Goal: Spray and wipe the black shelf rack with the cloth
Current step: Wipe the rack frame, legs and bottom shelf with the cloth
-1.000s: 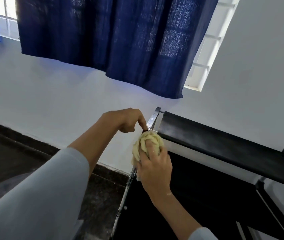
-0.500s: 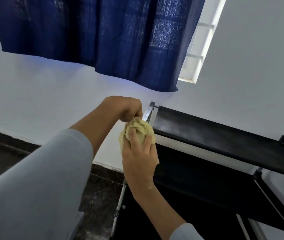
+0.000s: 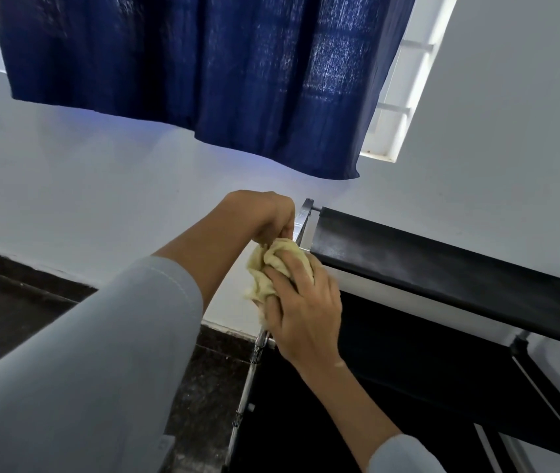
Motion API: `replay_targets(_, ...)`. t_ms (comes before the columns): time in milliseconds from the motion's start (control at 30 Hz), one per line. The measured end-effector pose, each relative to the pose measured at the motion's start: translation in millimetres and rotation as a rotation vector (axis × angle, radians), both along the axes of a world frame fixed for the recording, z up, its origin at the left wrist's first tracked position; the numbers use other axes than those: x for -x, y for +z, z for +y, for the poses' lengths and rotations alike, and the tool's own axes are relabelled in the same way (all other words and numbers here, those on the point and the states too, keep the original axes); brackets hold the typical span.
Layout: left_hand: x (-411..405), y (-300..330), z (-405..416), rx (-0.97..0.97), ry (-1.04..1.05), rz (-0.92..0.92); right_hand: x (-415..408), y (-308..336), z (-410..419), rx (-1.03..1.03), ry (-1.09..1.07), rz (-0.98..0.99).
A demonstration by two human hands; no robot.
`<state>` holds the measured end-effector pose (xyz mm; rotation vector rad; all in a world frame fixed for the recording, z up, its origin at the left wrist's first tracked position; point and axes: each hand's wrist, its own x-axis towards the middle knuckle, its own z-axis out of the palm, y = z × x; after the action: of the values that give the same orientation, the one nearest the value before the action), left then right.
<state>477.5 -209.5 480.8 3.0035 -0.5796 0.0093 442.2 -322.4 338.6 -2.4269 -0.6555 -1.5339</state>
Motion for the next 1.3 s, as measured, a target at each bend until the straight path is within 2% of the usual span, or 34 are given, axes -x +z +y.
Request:
replay_targets(167,-1.4,0.1,2.9,0.039,0.01,0.011,1.3,-18.9,-14.6,0.004,0.099,0.343)
replay_targets(233,-2.4,-1.1,1.8,0.041,0.006,0.009,6.2,-18.6,-18.4,-0.076,0.204,0.41)
replay_targets(333,-4.8,-1.3,0.6,0.014,0.014,0.008,5.5,1.8,-17.0,-0.284,0.229,0.147)
replay_targets(400,-5.2,-0.9,-0.7,0.012,0.019,0.012,0.7,12.4,-12.0,-0.356,0.173,0.069)
replay_targets(467,-3.5,1.7,-2.5,0.021,0.027,0.016,-4.1,7.1,-10.0,-0.343,0.133,0.108)
replay_targets(533,-2.0,3.6,-4.5,0.03,0.036,0.018,-7.8,-6.6,-15.9,-0.343,0.118,0.241)
replay_targets(600,-1.5,3.0,-7.1,0.034,0.045,0.016,-10.4,-22.5,-28.6,-0.241,0.073,0.41)
replay_targets(667,-2.7,1.2,-10.5,0.03,0.054,0.014,-10.0,-35.4,-40.4,-0.131,0.071,0.5)
replay_targets(733,-3.7,0.4,-12.6,0.022,0.058,0.003,-6.6,-36.0,-46.7,-0.19,0.138,0.449)
replay_targets(867,0.0,-0.3,-11.5,0.028,0.075,-0.009,0.4,-20.6,-42.9,-0.42,0.209,0.127)
replay_targets(967,4.1,-2.3,-9.2,0.025,0.092,-0.006,-4.9,-23.7,-34.1,-0.333,0.152,-0.018)
replay_targets(1100,11.2,-4.8,-10.0,-0.036,0.143,-0.001,-13.8,-43.4,-22.2,-0.037,0.101,0.009)
replay_targets(1200,19.5,-9.8,-13.2,-0.076,0.167,-0.006,-11.9,-63.1,-19.5,0.074,0.07,0.163)
replay_targets(1300,29.9,-20.2,-10.0,-0.008,0.189,0.027,-5.5,-69.0,-27.4,0.13,0.081,0.493)
